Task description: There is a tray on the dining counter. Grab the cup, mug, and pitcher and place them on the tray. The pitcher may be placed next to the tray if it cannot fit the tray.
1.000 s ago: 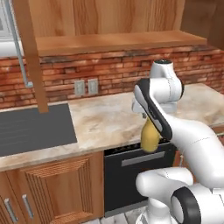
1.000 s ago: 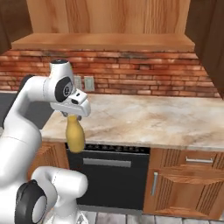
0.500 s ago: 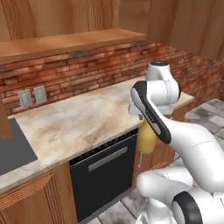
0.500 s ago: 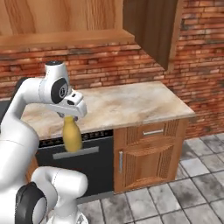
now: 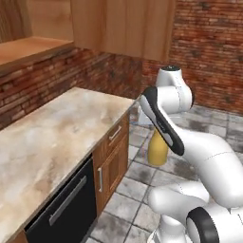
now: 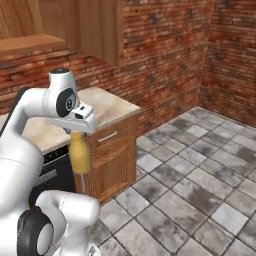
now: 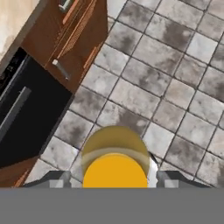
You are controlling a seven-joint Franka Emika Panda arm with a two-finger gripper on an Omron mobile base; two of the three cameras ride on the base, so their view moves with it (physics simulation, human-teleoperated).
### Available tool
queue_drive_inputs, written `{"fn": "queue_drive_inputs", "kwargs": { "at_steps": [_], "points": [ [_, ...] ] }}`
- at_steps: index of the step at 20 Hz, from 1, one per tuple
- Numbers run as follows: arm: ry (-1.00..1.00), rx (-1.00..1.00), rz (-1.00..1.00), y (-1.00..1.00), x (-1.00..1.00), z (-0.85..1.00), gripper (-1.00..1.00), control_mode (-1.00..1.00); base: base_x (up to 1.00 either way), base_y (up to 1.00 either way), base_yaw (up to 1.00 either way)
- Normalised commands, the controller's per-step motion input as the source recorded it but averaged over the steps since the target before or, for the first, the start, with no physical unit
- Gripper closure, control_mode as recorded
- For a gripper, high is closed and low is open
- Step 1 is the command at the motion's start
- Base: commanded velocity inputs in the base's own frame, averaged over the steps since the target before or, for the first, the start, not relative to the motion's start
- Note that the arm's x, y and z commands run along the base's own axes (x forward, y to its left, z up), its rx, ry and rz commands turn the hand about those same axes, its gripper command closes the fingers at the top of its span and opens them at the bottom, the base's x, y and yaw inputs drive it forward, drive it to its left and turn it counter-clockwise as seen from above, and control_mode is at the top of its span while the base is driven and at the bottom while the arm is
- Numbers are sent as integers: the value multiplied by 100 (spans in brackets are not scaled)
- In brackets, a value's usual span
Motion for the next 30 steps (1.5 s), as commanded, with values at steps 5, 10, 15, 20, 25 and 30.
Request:
{"fn": "queue_drive_inputs", "kwargs": {
  "at_steps": [5, 10, 15, 20, 25, 30],
  "points": [
    [0, 0, 0, 0, 0, 0, 100, 100, -18, 0, -84],
    [0, 0, 0, 0, 0, 0, 100, 100, -6, 0, -87],
    [0, 0, 0, 0, 0, 0, 100, 100, -2, 1, -88],
    [0, 0, 0, 0, 0, 0, 100, 100, 0, 0, -85],
    [0, 0, 0, 0, 0, 0, 100, 100, 0, 0, -80],
    [0, 0, 0, 0, 0, 0, 100, 100, 3, 0, -73]
  ]
}}
